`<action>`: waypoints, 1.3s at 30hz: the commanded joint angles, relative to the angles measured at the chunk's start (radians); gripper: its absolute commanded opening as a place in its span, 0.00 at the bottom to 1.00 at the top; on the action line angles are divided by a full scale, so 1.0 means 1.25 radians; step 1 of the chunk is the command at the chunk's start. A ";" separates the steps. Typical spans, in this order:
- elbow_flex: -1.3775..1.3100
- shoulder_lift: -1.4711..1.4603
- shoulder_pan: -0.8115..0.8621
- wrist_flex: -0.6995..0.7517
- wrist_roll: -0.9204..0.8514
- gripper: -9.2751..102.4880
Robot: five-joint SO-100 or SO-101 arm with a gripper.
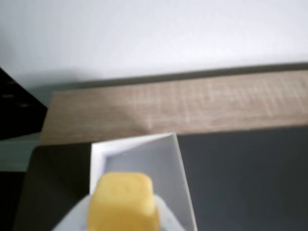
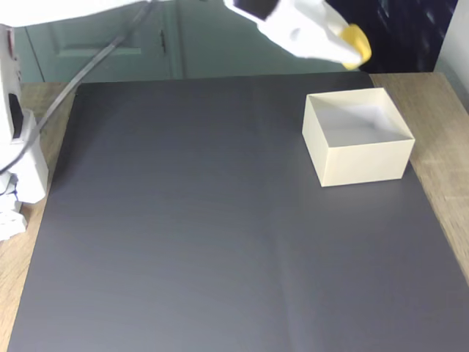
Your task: Grasp a cube block and put it in the white box.
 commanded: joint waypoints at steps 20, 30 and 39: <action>-0.265 -0.252 -0.020 -0.001 0.002 0.12; -0.265 -0.261 -0.018 0.002 0.002 0.32; -0.265 -0.254 -0.011 0.015 0.004 0.32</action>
